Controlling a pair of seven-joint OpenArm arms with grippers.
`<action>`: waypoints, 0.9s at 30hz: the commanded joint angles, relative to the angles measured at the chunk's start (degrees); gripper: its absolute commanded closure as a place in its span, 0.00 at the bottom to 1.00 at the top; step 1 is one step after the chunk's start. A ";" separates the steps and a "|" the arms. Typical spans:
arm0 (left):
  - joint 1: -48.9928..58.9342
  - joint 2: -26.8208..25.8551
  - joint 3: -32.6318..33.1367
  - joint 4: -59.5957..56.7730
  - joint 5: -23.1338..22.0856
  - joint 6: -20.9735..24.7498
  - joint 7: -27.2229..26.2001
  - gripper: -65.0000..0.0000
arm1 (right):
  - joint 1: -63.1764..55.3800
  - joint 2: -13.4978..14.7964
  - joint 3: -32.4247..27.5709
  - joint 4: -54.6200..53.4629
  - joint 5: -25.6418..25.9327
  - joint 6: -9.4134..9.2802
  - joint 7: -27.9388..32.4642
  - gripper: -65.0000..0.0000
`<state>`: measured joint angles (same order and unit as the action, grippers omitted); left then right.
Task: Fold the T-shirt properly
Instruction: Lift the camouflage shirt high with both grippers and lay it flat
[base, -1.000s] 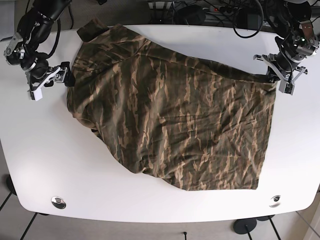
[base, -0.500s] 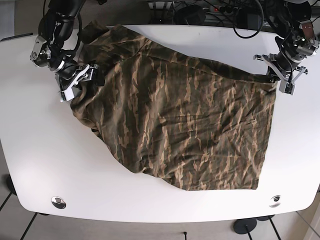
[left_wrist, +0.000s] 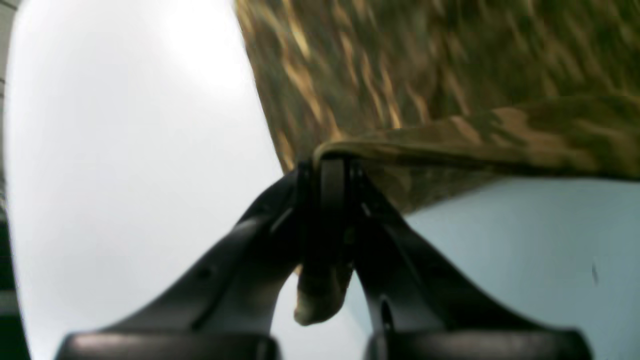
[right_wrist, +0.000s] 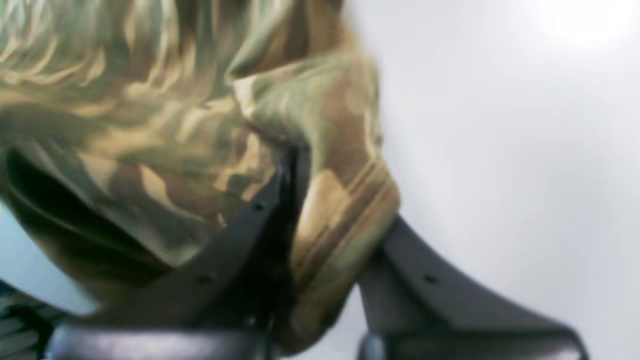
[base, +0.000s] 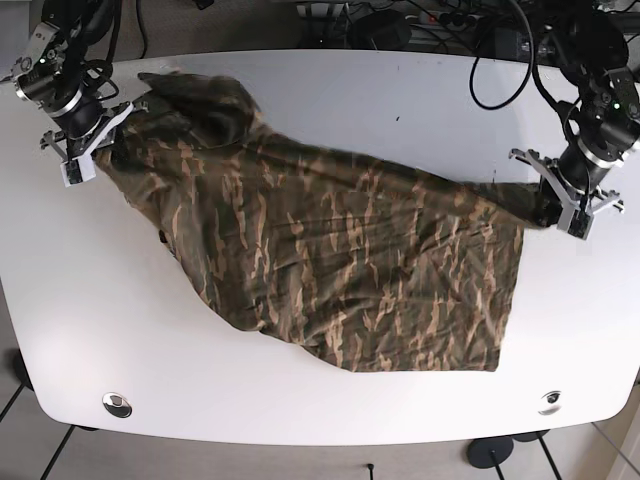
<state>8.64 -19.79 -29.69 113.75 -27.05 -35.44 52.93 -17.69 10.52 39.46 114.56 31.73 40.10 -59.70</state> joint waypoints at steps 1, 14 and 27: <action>-6.58 -1.53 3.10 -0.74 0.10 0.14 -1.81 1.00 | 4.11 2.09 0.32 0.12 -0.38 -0.10 -0.56 0.97; -44.73 6.03 19.89 -26.68 19.27 0.14 -2.16 1.00 | 43.23 9.83 -12.61 -26.26 -4.43 -0.10 -5.31 0.97; -83.64 8.58 19.89 -58.77 20.50 0.14 -11.56 1.00 | 90.35 15.37 -35.81 -57.46 -9.09 -0.10 6.82 0.97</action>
<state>-72.84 -11.03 -9.74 54.19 -5.61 -35.44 42.83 70.54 25.52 2.74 55.99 21.54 40.10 -54.70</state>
